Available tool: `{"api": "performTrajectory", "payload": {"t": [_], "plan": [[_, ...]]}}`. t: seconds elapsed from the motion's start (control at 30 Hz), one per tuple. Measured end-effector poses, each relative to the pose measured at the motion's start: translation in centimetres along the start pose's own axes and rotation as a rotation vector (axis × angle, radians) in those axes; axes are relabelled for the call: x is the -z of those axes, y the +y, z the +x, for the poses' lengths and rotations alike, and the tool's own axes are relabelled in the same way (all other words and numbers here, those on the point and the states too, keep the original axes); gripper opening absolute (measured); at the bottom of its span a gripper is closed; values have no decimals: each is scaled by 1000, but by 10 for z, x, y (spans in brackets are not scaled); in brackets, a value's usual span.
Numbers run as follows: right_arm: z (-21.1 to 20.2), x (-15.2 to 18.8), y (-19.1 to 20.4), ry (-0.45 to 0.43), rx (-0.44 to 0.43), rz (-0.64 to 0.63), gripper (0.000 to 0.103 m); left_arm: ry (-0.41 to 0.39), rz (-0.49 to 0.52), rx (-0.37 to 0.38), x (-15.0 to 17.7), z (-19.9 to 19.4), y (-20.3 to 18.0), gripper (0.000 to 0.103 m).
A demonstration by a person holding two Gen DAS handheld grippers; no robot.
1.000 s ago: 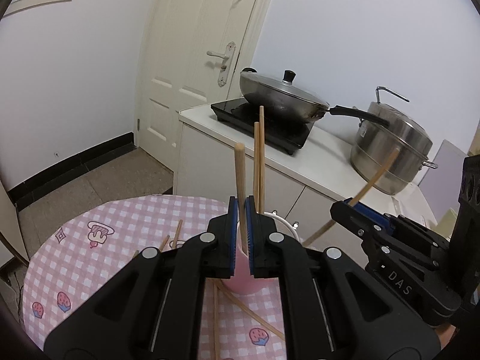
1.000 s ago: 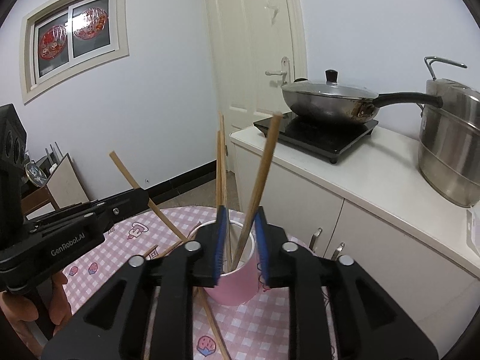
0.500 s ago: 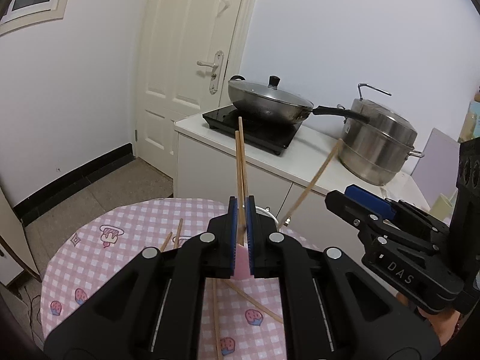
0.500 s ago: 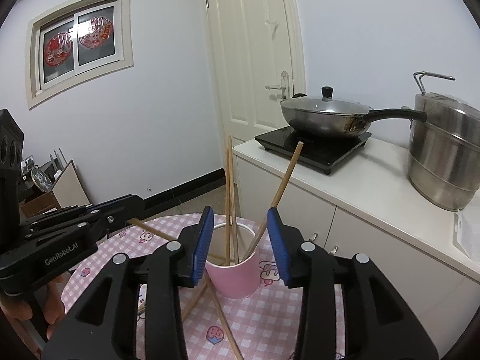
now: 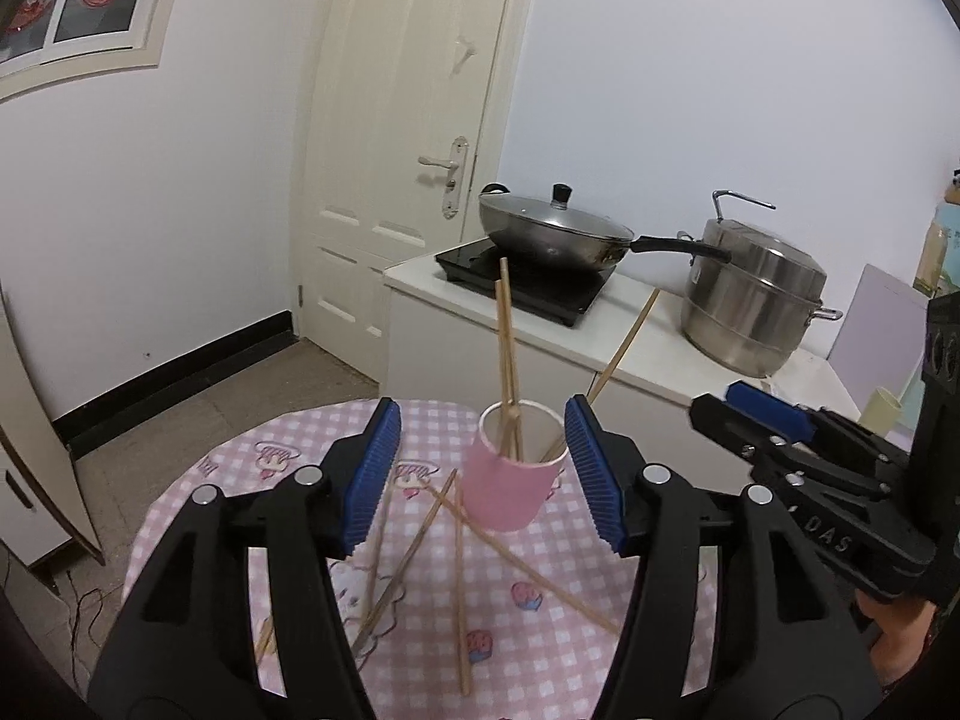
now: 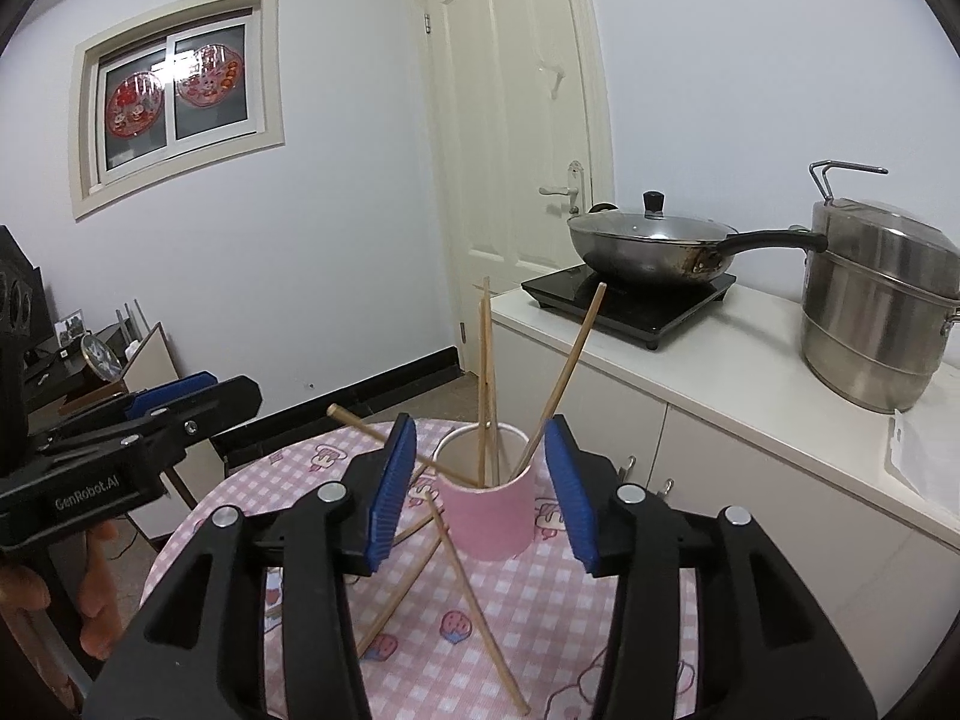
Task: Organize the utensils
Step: 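Open the right tool while the left tool opens, dropping chopsticks into the cup, then move both tools to the table and grasp another chopstick each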
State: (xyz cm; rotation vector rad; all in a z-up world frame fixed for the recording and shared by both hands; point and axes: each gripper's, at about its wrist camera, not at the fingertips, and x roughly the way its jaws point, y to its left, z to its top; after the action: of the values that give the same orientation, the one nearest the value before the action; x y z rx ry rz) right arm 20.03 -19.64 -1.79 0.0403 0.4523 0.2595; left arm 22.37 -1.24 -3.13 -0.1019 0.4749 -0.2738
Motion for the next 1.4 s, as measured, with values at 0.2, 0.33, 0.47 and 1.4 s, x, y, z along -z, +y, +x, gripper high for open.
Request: {"api": "performTrajectory", "payload": {"t": [0.2, 0.33, 0.47, 1.4], "plan": [[-12, 13, 11, 4, -10, -18, 50, 12, 31, -47, 18, -21, 14, 71], [-10, 24, 19, 29, -26, -27, 52, 52, 68, -66, 33, -25, 26, 72], [3, 38, 25, 70, -33, -29, 52, 114, 87, -63, 52, -17, 39, 71], [121, 132, -5, 460, -19, -36, 39, 531, 185, 12, 144, 150, 6, 14]]}}
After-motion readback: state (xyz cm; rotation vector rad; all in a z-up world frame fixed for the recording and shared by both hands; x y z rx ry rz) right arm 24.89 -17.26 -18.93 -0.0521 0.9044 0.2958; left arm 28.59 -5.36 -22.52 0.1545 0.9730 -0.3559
